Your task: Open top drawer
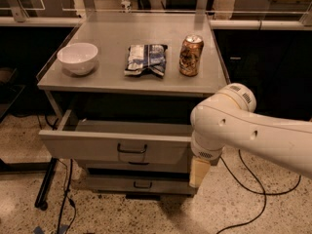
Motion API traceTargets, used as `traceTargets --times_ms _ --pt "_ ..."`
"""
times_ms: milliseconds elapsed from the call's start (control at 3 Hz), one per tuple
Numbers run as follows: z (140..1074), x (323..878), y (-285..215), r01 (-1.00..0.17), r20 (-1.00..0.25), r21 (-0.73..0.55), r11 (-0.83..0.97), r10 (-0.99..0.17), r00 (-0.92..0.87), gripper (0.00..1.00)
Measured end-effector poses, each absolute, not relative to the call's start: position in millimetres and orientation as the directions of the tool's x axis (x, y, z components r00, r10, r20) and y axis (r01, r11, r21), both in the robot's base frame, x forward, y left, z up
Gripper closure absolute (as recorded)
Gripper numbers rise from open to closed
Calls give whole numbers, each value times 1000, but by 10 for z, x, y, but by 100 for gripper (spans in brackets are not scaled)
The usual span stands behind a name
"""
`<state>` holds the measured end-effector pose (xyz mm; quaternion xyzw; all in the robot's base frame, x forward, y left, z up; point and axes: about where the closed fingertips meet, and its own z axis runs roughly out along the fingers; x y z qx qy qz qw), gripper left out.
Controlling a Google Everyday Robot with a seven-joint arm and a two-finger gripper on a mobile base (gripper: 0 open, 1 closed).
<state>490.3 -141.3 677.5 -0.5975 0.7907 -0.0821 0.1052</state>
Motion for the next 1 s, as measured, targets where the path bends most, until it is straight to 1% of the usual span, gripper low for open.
traceTargets --times_ms 333,667,1000 --pt "6570 4928 -1342 -938 -50 -231 257 -966 -253 0" --pt "6362 4739 -1302 -952 -37 -175 252 -968 -249 0" --pt "6324 4620 -1295 -957 -33 -153 246 -969 -244 0"
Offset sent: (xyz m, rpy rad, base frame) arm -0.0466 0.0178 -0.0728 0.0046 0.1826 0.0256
